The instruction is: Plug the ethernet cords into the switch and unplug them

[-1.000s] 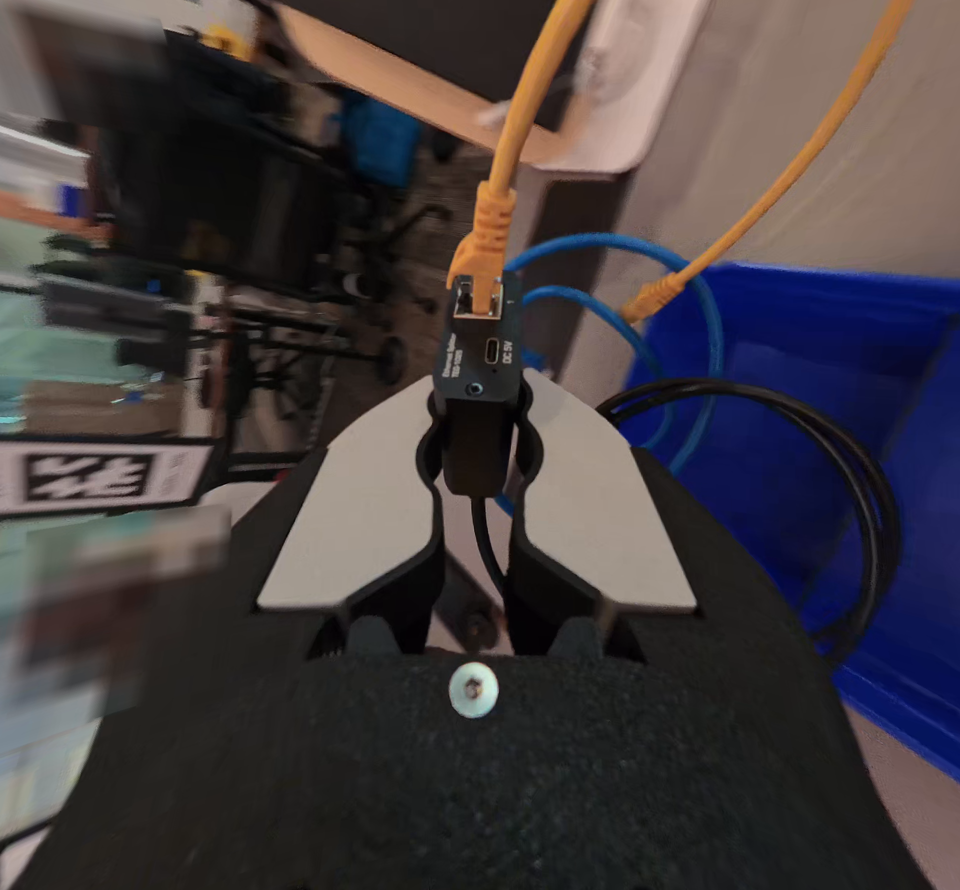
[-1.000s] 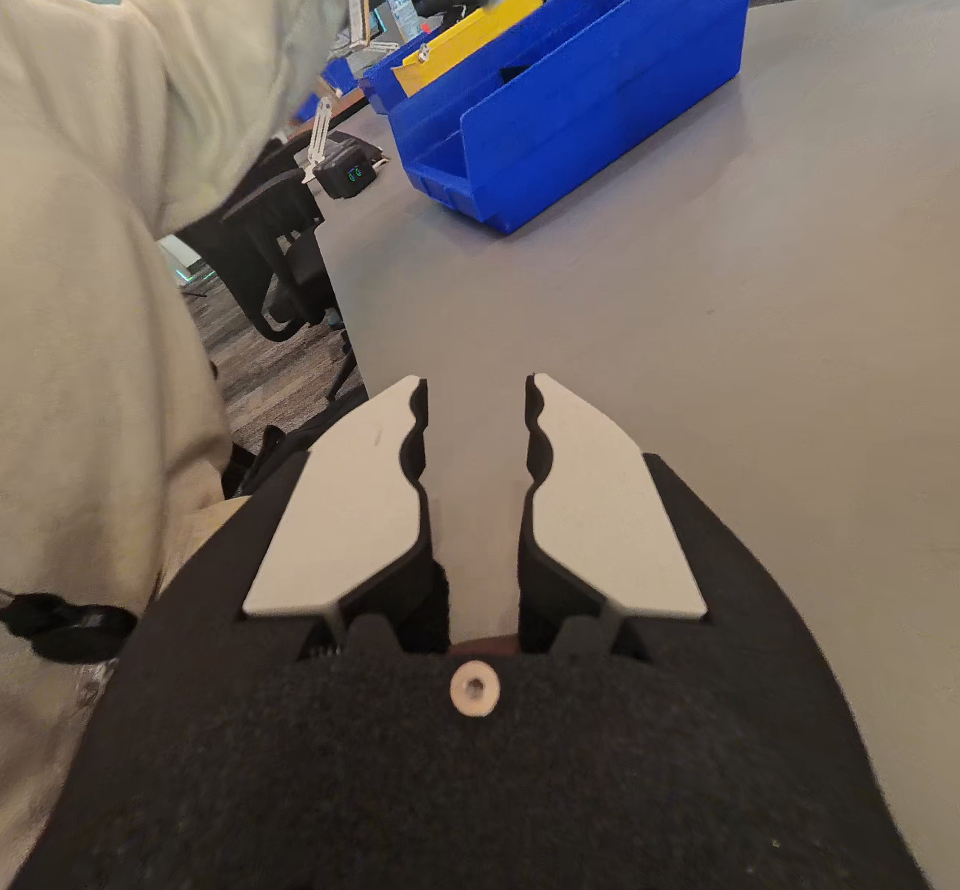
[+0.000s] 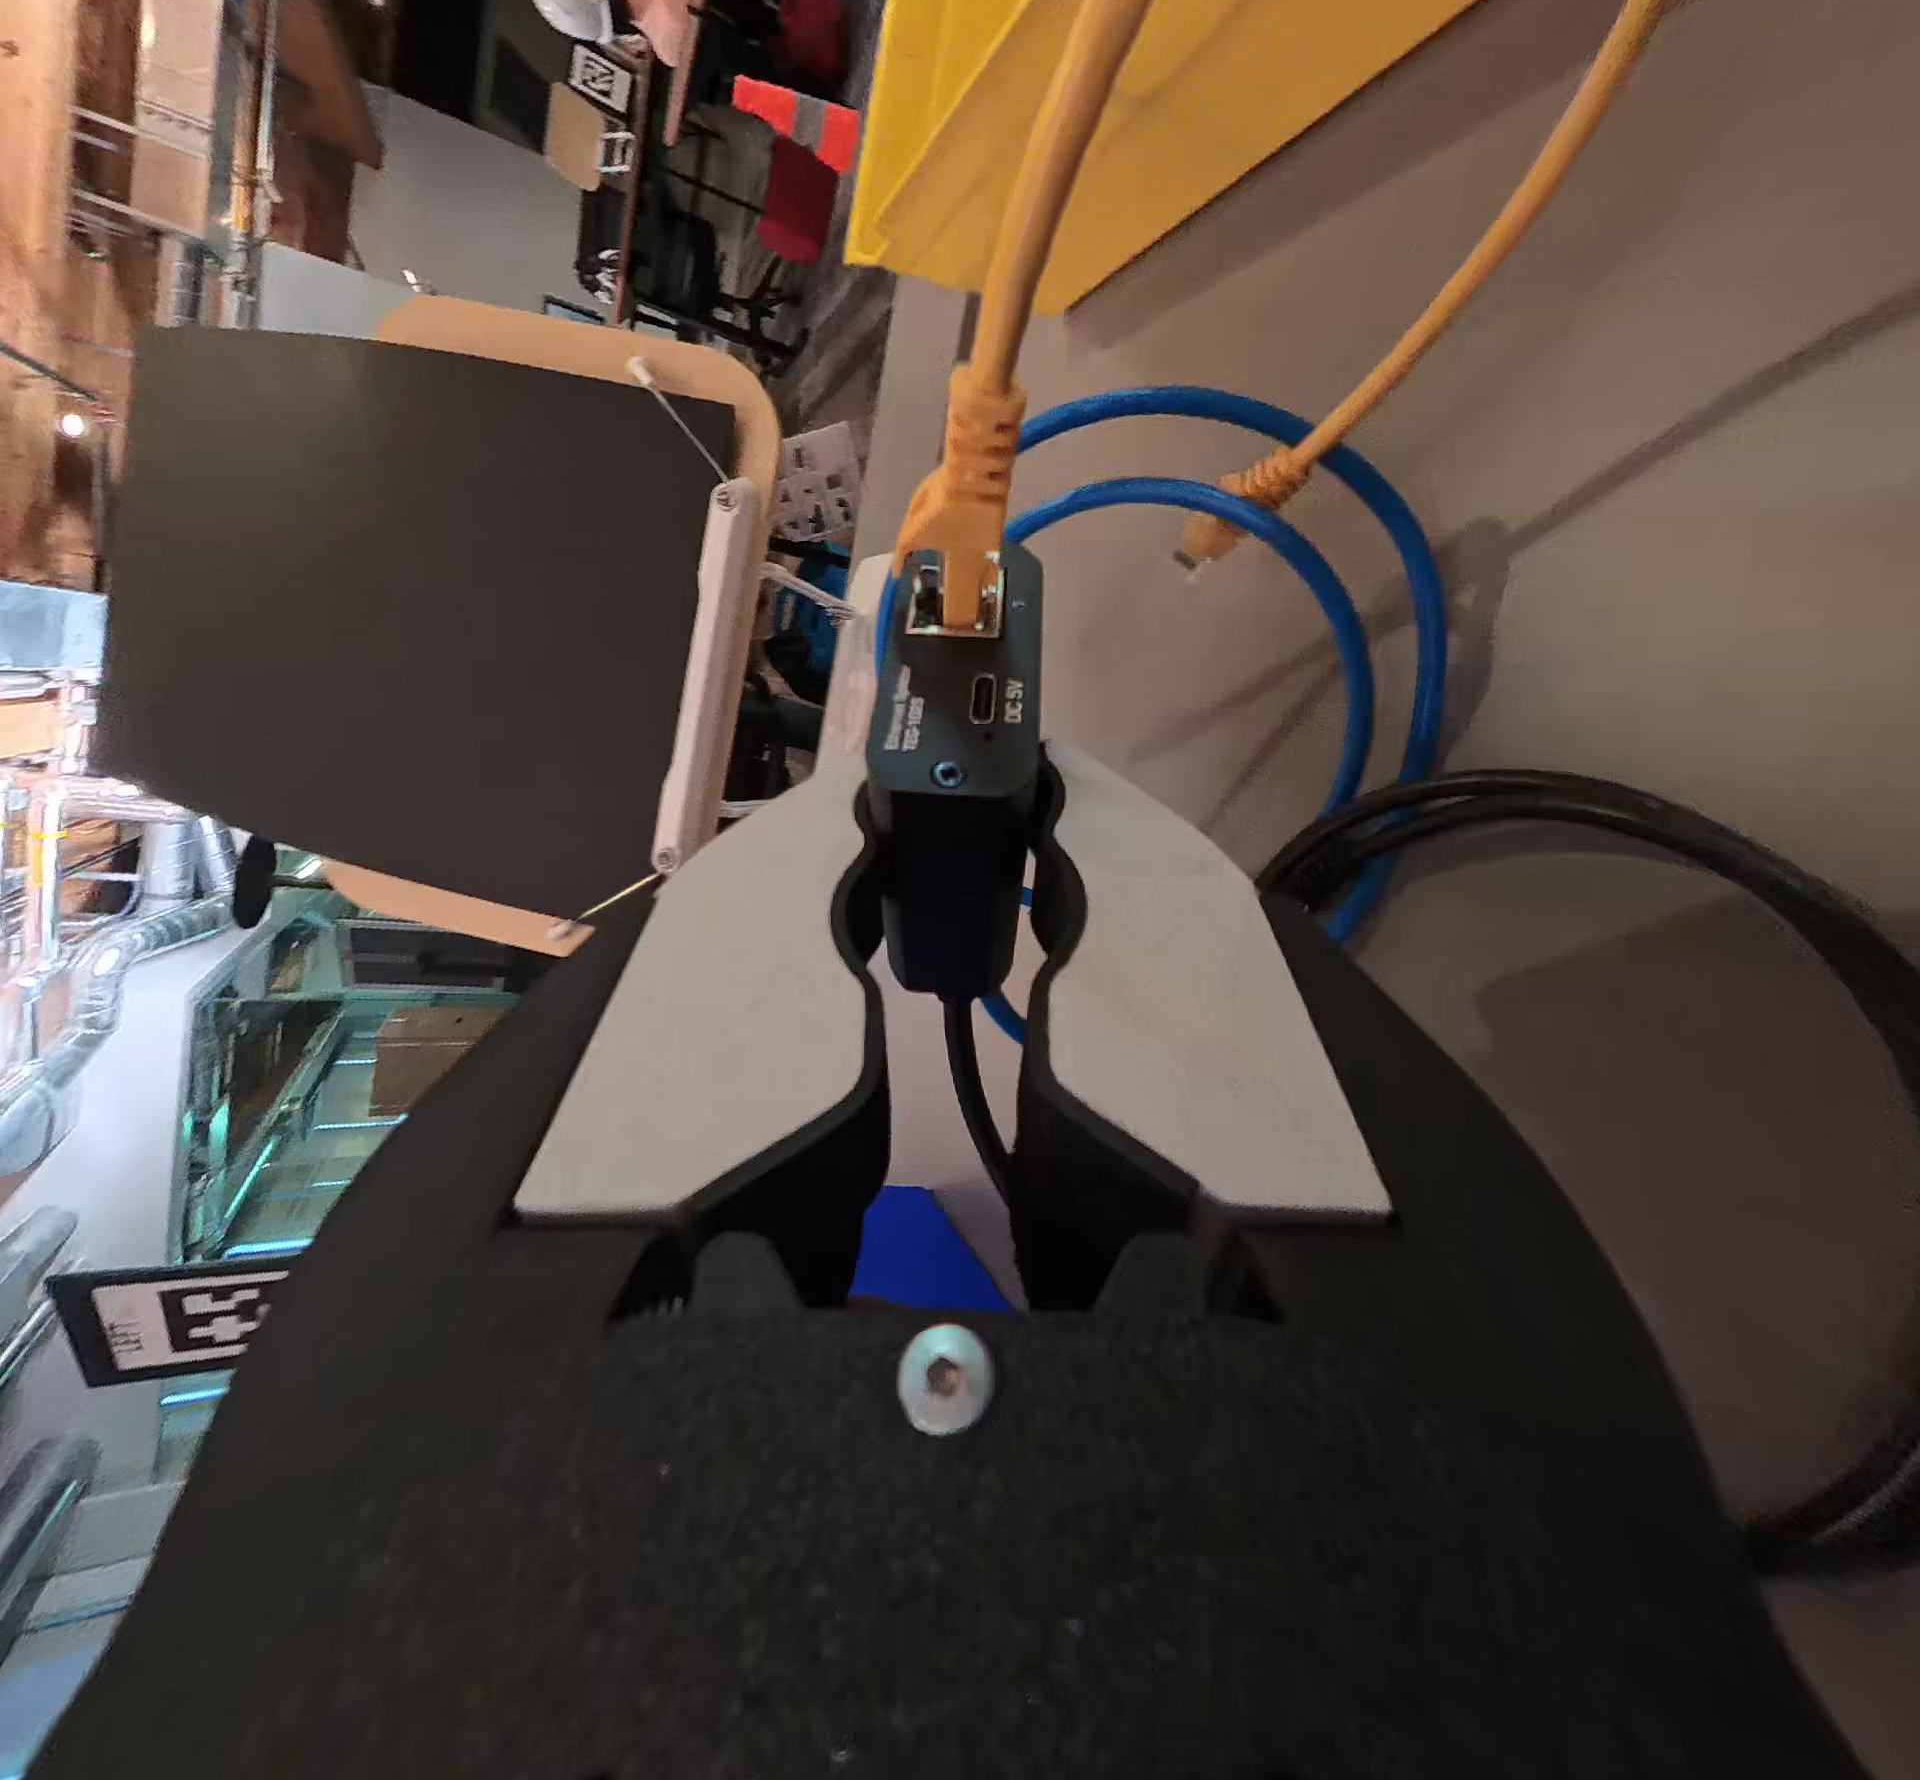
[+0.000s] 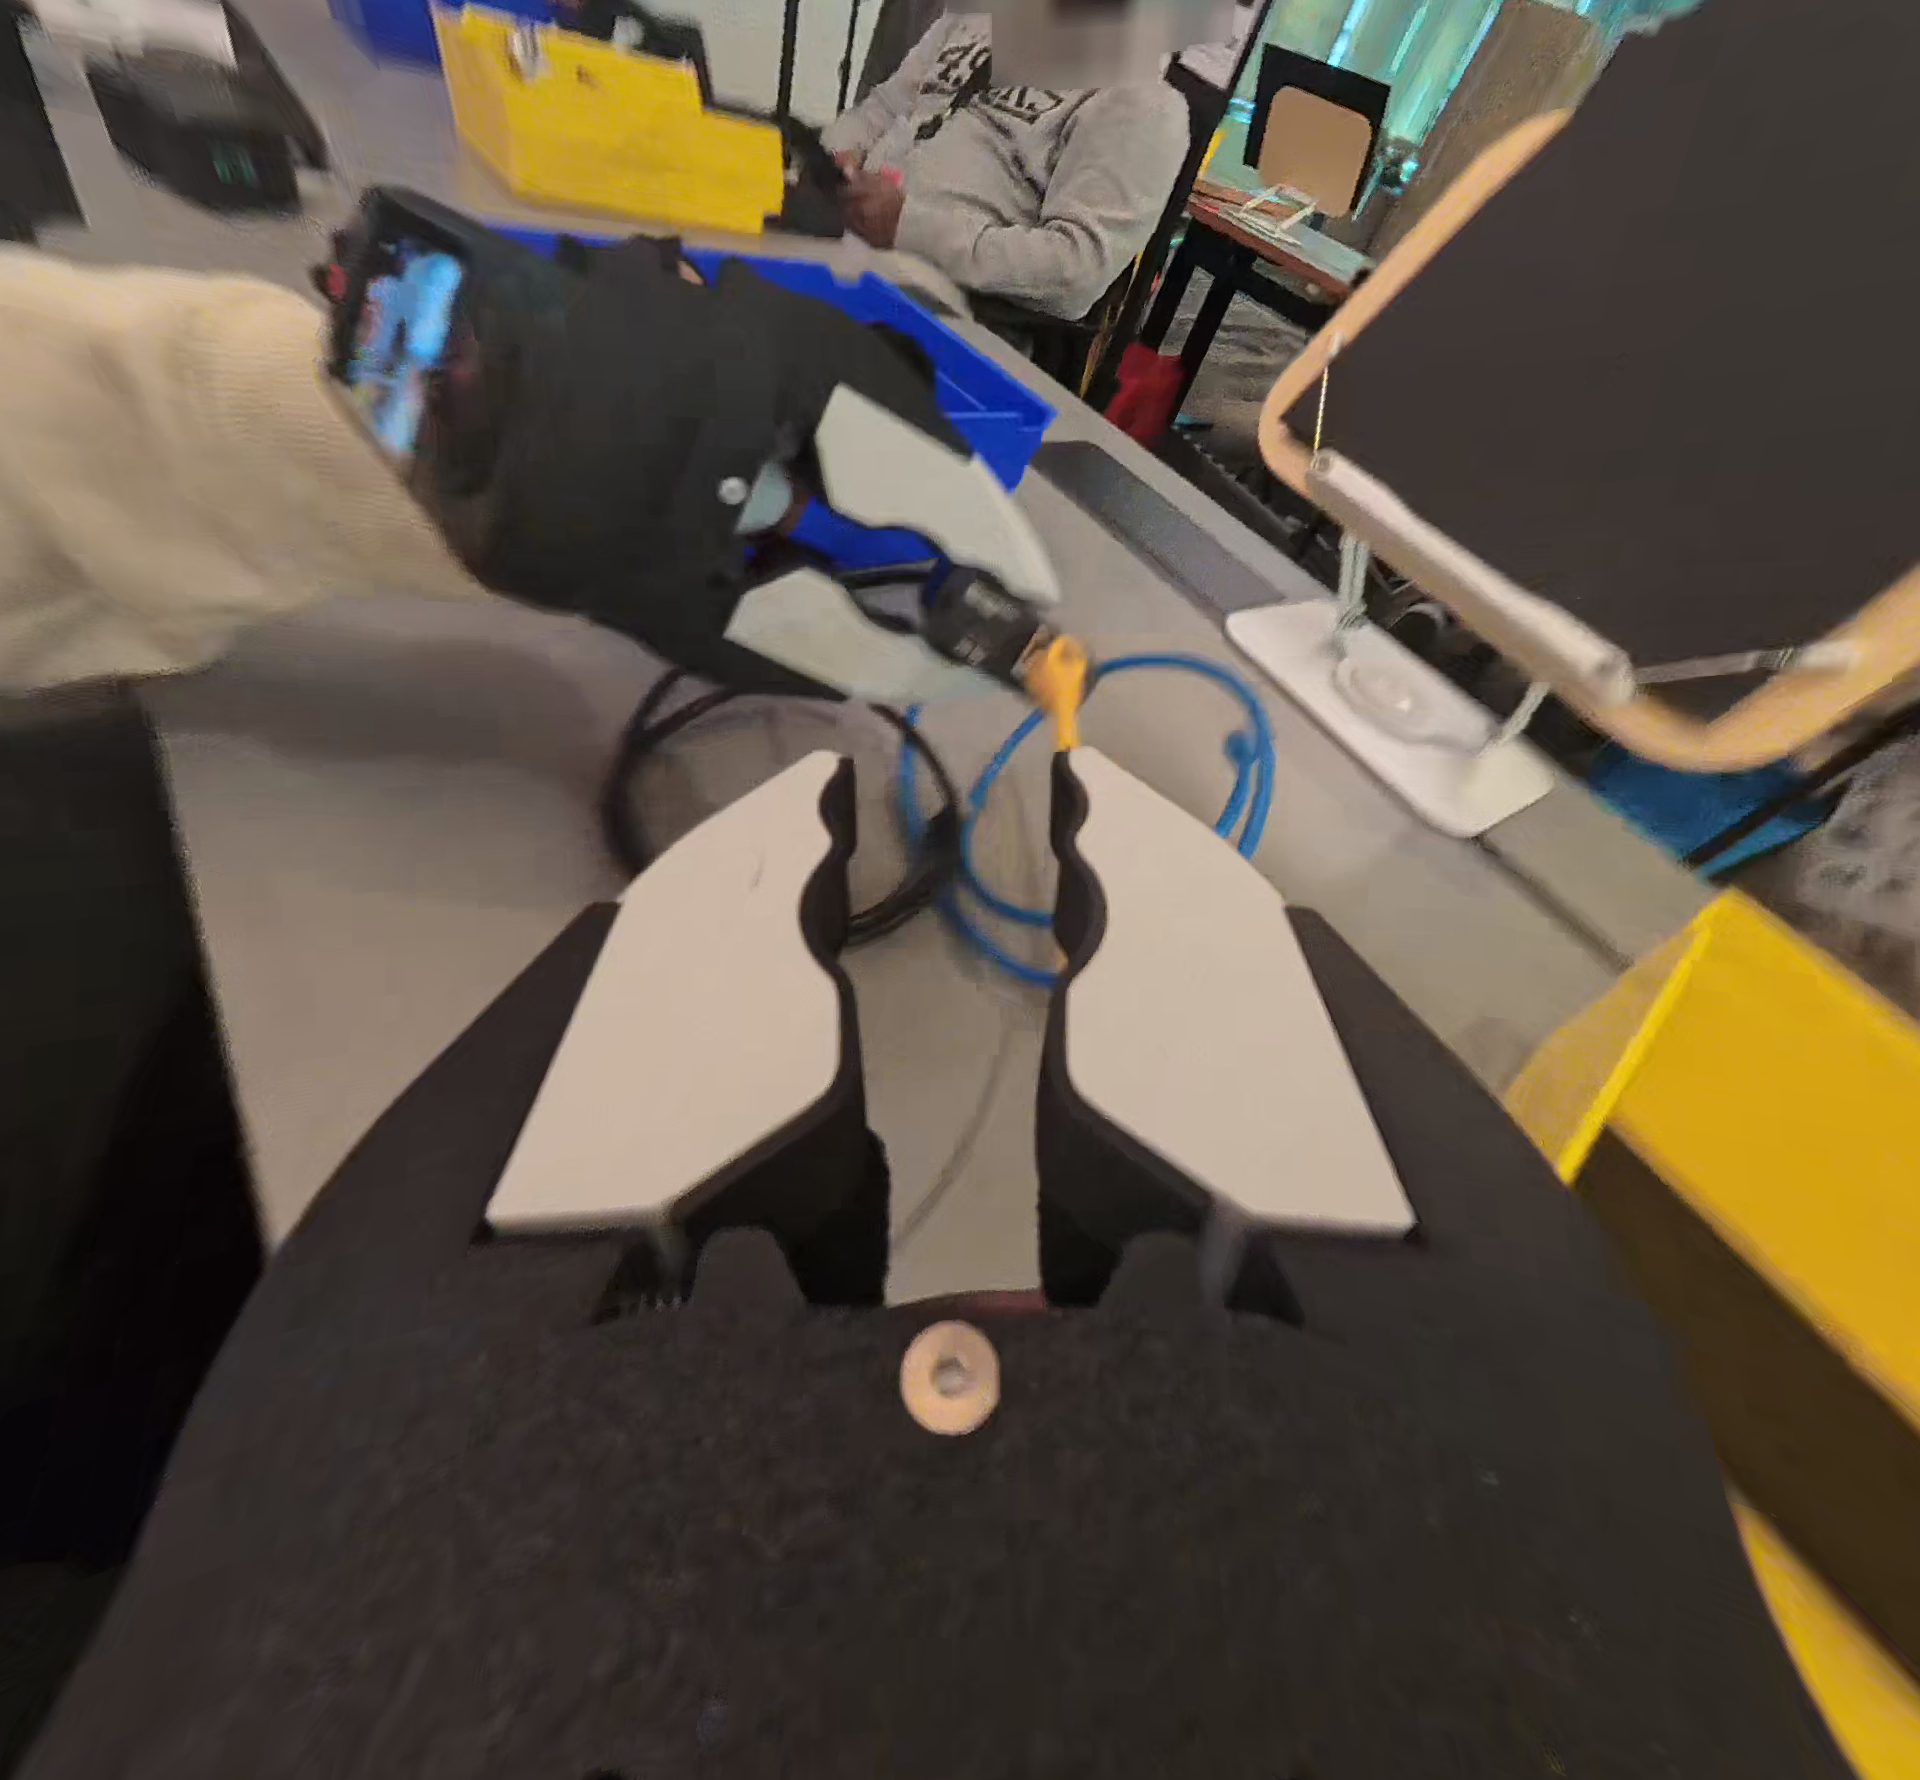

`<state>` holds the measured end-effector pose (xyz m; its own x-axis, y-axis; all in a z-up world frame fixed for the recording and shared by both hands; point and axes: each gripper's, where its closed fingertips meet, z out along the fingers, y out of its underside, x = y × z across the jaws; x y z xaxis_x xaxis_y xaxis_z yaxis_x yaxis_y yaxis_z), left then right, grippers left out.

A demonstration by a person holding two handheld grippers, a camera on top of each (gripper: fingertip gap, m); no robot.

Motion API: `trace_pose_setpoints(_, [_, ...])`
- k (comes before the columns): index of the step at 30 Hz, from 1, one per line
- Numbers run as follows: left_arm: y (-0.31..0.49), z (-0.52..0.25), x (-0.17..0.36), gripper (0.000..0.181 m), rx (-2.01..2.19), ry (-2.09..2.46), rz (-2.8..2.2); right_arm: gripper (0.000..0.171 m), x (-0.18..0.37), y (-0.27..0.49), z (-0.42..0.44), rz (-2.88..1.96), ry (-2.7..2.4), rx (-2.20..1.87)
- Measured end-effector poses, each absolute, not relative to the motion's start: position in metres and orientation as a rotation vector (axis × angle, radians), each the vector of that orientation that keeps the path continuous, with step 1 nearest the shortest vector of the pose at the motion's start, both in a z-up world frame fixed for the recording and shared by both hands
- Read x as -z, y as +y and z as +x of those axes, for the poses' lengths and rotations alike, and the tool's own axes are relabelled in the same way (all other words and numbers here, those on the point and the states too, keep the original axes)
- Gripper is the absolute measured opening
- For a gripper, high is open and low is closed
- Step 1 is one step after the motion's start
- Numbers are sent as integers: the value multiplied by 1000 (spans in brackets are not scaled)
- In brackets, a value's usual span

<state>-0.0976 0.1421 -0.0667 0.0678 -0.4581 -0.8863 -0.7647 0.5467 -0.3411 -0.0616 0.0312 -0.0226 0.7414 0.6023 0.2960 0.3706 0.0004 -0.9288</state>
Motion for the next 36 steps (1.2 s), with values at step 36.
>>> trace_pose_setpoints(36, [142, -103, 84, 27, -247, 1400, -1135, 32, 80, 103, -93, -1682, -1377, 117])
